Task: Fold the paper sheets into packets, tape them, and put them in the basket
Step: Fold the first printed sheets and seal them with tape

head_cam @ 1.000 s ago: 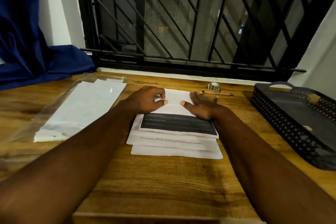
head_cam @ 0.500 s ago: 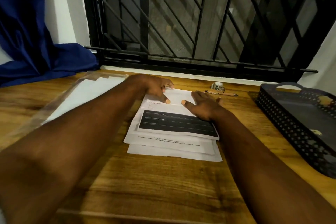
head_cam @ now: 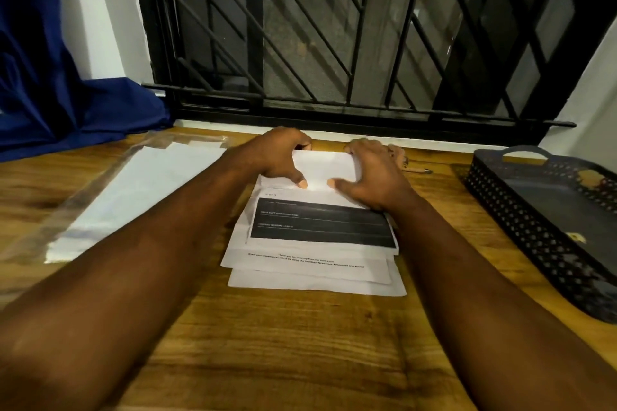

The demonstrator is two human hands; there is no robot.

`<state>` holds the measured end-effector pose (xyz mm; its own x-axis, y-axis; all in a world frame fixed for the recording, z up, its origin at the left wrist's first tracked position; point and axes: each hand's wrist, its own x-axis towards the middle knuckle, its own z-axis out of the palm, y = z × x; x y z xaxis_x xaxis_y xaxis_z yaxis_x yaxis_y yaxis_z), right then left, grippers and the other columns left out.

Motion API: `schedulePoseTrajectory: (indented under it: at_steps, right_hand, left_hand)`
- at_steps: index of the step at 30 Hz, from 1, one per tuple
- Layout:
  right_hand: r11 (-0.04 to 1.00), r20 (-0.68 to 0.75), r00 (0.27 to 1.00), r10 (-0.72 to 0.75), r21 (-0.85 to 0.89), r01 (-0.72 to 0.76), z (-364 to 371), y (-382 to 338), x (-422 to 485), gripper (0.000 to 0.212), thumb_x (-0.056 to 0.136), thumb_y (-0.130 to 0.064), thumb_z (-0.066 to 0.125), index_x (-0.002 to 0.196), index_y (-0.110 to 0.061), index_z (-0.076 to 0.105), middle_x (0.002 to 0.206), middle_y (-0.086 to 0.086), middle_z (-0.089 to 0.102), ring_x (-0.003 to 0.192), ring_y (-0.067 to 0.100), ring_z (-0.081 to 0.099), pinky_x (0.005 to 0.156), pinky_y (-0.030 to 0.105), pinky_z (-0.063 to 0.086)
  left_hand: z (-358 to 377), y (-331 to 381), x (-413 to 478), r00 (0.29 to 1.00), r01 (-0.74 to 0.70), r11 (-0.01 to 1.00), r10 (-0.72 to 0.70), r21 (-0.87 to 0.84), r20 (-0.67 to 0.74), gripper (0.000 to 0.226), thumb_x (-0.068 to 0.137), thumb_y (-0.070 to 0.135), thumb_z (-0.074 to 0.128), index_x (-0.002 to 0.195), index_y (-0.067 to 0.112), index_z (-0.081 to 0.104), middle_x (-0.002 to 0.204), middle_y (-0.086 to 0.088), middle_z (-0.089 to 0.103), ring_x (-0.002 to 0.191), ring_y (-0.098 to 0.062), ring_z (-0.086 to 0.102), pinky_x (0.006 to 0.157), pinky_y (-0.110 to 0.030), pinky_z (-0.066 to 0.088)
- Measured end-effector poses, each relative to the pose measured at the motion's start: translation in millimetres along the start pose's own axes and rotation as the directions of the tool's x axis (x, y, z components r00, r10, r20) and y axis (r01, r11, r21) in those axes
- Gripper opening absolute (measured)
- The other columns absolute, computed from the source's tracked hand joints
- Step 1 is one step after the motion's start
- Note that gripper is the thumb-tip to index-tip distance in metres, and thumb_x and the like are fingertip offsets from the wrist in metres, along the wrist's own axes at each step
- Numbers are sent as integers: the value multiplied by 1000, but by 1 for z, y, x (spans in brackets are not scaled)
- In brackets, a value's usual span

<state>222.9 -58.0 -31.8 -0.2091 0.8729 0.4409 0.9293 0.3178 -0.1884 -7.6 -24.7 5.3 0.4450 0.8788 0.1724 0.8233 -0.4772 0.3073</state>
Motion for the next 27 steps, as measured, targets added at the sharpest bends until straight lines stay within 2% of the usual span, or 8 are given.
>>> schedulePoseTrajectory:
  at_steps: [3, 6, 9, 12, 14, 19, 23, 27]
  right_hand:
    - [998, -126, 991, -56, -7, 55, -10, -3, 1, 18, 89, -37, 75, 86, -29, 59, 91, -13, 68, 104, 15, 61, 108, 43, 18]
    - [996, -114, 991, -77, -43, 72, -11, -5, -4, 17, 95, -23, 68, 88, -33, 56, 84, -12, 69, 92, 17, 61, 104, 41, 20]
    - [994, -6, 997, -79, -72, 79, -5, -3, -7, 18, 95, -17, 64, 105, -33, 65, 95, -11, 73, 99, 17, 61, 108, 42, 23]
    - [999, 171, 984, -38, -27, 43, -3, -7, -7, 36, 89, -15, 64, 121, -30, 71, 116, -4, 76, 113, 21, 64, 118, 59, 30]
    - [997, 216, 976, -13, -67, 29, -5, -13, -6, 44, 90, -20, 64, 133, -24, 69, 132, 2, 70, 125, 26, 59, 120, 55, 28]
    - [999, 414, 910, -8, -44, 29, 3, -56, -14, 62, 110, -38, 38, 168, -22, 23, 175, 2, 20, 161, 20, 16, 128, 55, -1]
    - [1000, 552, 834, 8, -1, -9, 15, -70, -11, 60, 113, -40, 20, 170, -29, 5, 178, -6, -2, 163, 11, -5, 128, 56, -11]
    - [994, 555, 825, 105, -35, -103, 10, -43, -9, 60, 113, -45, 14, 170, -30, 0, 177, -9, -9, 162, 9, -10, 127, 56, -15]
  left_hand:
    - [-1, 0, -14, 994, -24, 999, 27, 26, -107, 23, 78, 22, 87, 86, 24, 65, 89, 6, 63, 88, -15, 57, 74, -36, 52]
    - [7, -1, -25, 987, -44, 998, 48, 34, -153, 18, 84, 14, 80, 89, 26, 66, 91, 8, 62, 89, -16, 58, 75, -37, 55]
    - [17, -5, -32, 987, -61, 997, 67, 45, -149, 23, 90, 7, 72, 92, 29, 68, 98, 8, 64, 94, -16, 59, 78, -34, 54]
    - [21, -8, -34, 986, -46, 998, 53, 44, -157, 27, 89, 4, 72, 99, 29, 70, 107, 6, 64, 98, -16, 59, 79, -32, 52]
    - [20, -7, -36, 989, -48, 997, 55, 54, -138, 30, 85, -1, 72, 93, 28, 70, 101, 5, 65, 95, -17, 60, 76, -34, 53]
    - [21, -15, -37, 987, -65, 997, 70, 36, -143, 38, 74, -9, 66, 76, 29, 62, 89, 6, 66, 85, -16, 62, 76, -46, 57]
    - [26, -20, -39, 988, -79, 997, 78, -3, -135, 35, 73, -9, 66, 78, 25, 68, 91, 6, 68, 90, -17, 63, 83, -46, 57]
    - [30, -25, -39, 989, -38, 997, 28, -64, -143, 25, 79, -1, 67, 82, 23, 72, 106, 2, 74, 104, -18, 67, 92, -47, 58]
